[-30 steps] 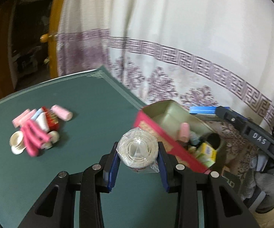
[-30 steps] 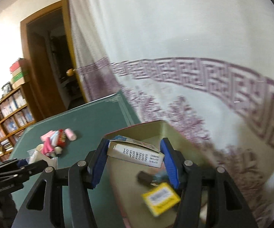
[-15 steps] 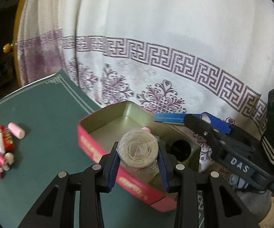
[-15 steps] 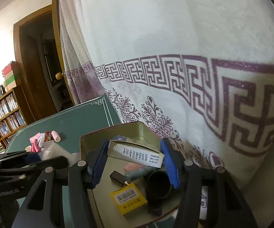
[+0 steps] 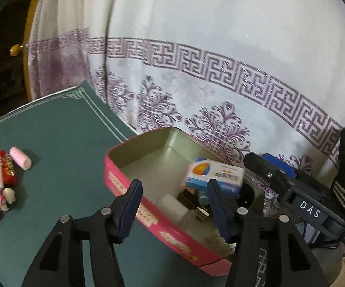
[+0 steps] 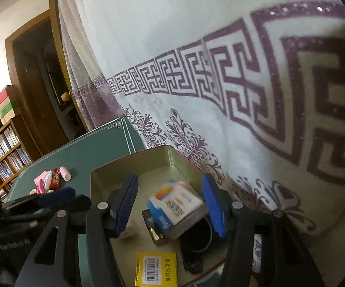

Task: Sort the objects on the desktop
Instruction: 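Release the medicine box into the tin with the right tool while the left tool drops the tape roll in, then move both tools back over the pile of items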

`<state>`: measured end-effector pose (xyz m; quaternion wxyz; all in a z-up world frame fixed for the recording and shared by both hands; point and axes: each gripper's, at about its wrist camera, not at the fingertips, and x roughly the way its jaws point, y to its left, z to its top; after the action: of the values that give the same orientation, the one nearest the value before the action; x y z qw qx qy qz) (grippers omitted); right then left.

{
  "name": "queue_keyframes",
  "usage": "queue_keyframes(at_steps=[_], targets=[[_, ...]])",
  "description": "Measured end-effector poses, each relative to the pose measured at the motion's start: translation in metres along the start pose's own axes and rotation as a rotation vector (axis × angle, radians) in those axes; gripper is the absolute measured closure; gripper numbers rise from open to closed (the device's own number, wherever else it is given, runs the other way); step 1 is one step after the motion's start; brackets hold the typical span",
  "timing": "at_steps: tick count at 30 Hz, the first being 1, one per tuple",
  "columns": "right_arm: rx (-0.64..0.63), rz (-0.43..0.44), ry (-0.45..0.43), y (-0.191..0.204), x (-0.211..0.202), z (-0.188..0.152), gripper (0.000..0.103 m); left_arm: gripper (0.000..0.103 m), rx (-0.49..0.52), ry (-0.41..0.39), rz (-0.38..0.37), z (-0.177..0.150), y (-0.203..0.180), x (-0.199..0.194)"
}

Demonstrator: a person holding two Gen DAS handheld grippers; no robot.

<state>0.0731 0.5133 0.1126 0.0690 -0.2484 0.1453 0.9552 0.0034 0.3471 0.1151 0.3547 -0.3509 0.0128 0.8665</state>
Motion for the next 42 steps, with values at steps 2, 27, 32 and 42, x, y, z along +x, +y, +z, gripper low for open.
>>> queue_keyframes(at_steps=[2,27,32,42], targets=[[-0.003,0.001,0.002,0.002,0.000,0.000,0.043,0.044,-0.007,-0.009,0.010,-0.001,0.005,-0.006],[-0.157,0.155,0.067,0.112,0.017,-0.019,0.040,0.029,-0.201,-0.060,0.184,-0.034,0.115,-0.075],[-0.190,0.191,0.085,0.138,0.022,-0.025,0.038,0.029,-0.259,-0.067,0.265,-0.047,0.158,-0.095],[-0.248,0.254,0.143,0.186,0.042,-0.038,0.036,0.029,-0.401,-0.057,0.435,-0.076,0.252,-0.121]])
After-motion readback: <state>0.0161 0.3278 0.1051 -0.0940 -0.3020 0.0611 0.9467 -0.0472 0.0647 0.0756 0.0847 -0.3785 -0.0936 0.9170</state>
